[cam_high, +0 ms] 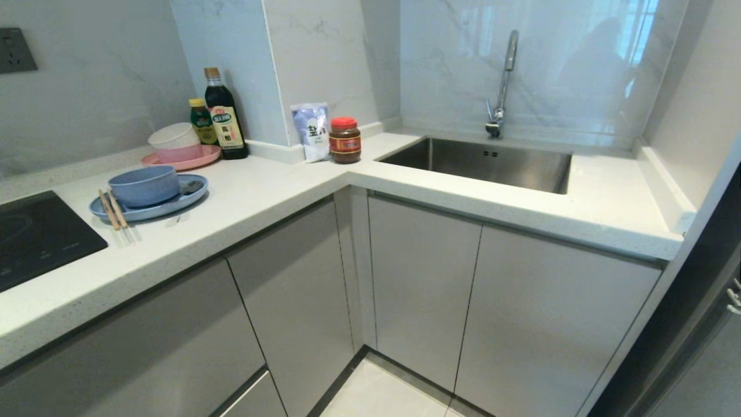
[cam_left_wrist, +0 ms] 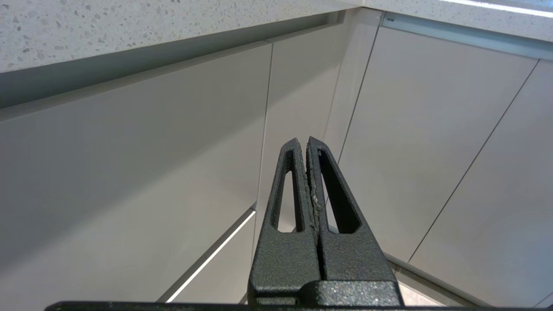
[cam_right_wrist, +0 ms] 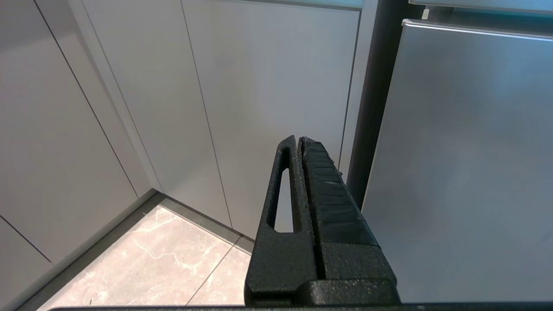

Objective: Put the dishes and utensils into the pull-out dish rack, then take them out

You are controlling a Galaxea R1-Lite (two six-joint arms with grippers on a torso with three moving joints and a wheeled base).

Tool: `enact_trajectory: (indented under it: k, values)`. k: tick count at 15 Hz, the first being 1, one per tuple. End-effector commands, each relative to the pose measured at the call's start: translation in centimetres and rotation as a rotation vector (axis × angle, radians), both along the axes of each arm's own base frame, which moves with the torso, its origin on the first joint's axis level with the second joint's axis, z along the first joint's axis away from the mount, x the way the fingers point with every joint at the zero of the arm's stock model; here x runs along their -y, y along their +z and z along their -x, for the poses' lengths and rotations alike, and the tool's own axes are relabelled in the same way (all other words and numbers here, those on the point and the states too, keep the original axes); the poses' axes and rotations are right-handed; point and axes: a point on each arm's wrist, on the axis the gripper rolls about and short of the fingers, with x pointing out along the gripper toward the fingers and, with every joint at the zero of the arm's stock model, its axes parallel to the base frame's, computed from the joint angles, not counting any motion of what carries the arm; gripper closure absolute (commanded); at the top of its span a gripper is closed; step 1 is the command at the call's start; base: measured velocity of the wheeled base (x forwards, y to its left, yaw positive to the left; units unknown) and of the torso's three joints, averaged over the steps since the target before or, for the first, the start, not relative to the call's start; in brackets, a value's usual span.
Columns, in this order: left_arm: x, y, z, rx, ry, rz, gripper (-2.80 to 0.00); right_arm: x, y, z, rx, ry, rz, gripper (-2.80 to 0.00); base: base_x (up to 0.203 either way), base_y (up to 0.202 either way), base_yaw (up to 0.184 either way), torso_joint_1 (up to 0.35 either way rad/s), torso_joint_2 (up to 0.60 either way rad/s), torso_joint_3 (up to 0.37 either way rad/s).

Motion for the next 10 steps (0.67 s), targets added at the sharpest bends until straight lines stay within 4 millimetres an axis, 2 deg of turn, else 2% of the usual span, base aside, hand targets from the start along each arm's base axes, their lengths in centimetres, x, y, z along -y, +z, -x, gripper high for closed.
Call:
enact_trajectory:
  k: [1, 10]
  values:
    - [0.0, -0.72, -0.22, -0.027, 0.001, 0.001, 0.0, 0.0, -0.04, 0.01, 0.001, 0.0, 0.0, 0.0, 0.0, 0.0, 0.0, 0.0, 0.0, 0.0]
    - [0.0, -0.72, -0.22, -0.027, 0.001, 0.001, 0.0, 0.0, -0.04, 0.01, 0.001, 0.0, 0.0, 0.0, 0.0, 0.0, 0.0, 0.0, 0.0, 0.0]
